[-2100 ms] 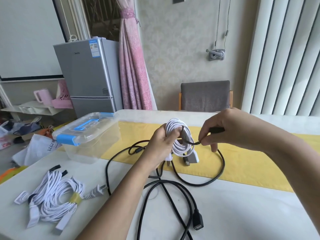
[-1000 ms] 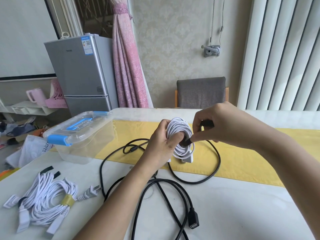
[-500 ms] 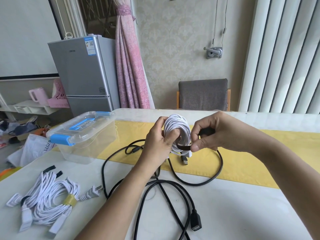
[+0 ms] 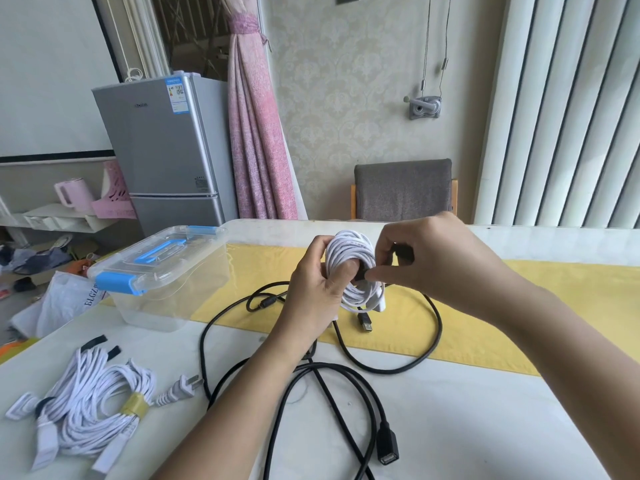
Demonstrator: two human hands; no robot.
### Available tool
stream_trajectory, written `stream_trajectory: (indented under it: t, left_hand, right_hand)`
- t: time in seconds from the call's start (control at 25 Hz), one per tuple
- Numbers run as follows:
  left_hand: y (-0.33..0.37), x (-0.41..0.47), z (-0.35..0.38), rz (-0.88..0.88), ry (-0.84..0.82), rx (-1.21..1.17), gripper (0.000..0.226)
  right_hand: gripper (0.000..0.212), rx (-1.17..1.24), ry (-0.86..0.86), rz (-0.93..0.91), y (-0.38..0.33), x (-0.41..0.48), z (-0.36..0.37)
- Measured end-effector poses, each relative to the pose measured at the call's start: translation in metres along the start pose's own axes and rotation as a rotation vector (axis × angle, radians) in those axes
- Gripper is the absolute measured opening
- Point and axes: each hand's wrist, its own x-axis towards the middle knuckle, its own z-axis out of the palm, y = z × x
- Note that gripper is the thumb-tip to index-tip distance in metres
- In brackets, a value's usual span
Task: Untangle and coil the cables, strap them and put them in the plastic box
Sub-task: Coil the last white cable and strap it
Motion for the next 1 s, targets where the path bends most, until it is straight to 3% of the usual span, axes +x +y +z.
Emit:
stream_trajectory:
  t: [0.24,0.4,0.52,0.8,1.0]
  left_hand:
    - [0.003,0.0,0.0,0.02,-0.004,-0.019,0.04]
    - [0.001,0.0,-0.003,-0.01,-0.006,-0.055,0.042]
    - [-0.002,0.0,-0.003,-0.015,-0.005,-0.043,0.035]
    - [-0.003,0.0,0.003,-0.03,-0.044,-0.066,0.032]
    - [-0.003,-0.001,0.005,-0.04,-0.006,-0.057,0.023]
  right_hand:
    - [0.025,-0.042,0.082,0.007,0.004,0.001,0.02]
    - [0.019,0.194,-0.143,-0.029,0.006,0.0,0.014]
    - [0.014,0.26,-0.206,0.008,0.008,-0.001,0.009]
    - [0.033,0.115,-0.014,0.125,0.011,0.003,0.004]
    - [0.029,-0.069,-0.084,0.078,0.005,0.001,0.005]
